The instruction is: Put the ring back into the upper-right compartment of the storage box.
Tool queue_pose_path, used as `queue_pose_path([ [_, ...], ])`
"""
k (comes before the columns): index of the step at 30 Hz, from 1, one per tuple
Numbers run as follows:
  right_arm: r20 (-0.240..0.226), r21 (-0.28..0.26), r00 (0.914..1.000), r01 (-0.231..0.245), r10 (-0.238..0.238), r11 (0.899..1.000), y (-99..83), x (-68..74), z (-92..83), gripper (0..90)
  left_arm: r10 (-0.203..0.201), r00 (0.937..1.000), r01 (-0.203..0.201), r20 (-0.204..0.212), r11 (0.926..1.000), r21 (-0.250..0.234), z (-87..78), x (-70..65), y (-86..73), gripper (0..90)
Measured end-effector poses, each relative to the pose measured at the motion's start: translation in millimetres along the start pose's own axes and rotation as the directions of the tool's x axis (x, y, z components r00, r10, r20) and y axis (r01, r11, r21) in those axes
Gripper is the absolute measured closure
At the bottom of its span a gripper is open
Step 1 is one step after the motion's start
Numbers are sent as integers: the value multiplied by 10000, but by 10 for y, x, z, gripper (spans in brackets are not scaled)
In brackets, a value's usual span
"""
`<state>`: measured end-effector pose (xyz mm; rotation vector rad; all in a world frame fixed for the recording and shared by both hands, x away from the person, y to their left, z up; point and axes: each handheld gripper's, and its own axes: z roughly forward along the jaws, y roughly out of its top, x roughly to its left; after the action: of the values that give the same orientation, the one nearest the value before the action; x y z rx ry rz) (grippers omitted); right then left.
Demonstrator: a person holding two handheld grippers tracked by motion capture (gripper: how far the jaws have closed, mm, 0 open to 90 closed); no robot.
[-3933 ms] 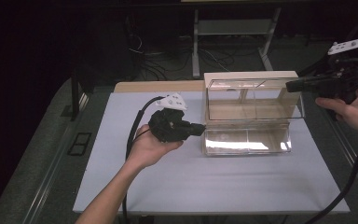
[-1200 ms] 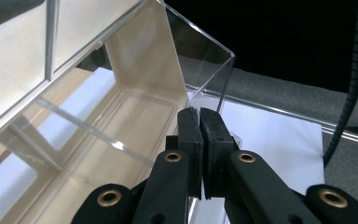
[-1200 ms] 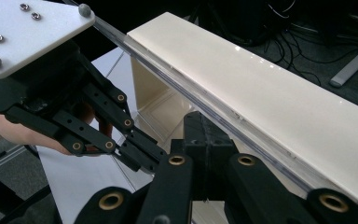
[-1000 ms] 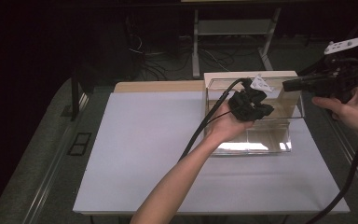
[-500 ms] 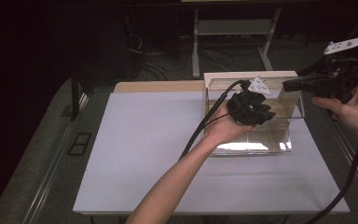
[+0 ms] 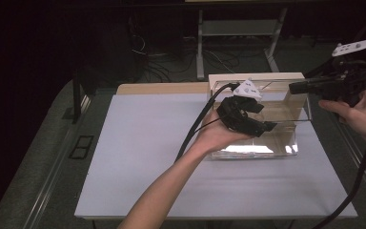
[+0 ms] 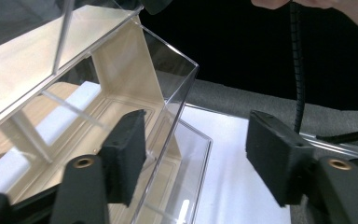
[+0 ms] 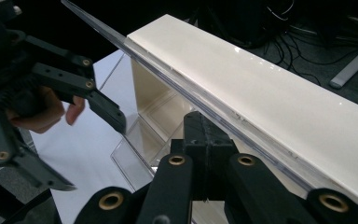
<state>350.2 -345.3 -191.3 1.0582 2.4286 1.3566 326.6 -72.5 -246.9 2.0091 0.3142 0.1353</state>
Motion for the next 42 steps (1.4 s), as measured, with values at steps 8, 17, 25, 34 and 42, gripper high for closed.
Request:
queue_pose_path([
  [8,66,-36,10000,-34,34,10000,-7,7,2,894,10,9999,-11,161,10000,91,-206,-39,-67,223],
  [17,110,-89,9999,-46,47,9999,-20,14,2,895,-416,9990,416,150,9991,17,-481,-111,-195,35],
  [25,122,-128,9999,-37,38,9999,-23,14,3,894,-627,9975,620,-321,9978,-221,-752,-115,-415,0],
  [34,108,-170,9999,-32,34,9999,-27,14,4,895,-948,9924,924,-789,9952,-334,-942,-111,-730,0],
  [42,90,-224,10000,-33,35,9997,-40,16,2,894,-1205,9878,1173,-987,9924,-373,-1003,-120,-976,0],
])
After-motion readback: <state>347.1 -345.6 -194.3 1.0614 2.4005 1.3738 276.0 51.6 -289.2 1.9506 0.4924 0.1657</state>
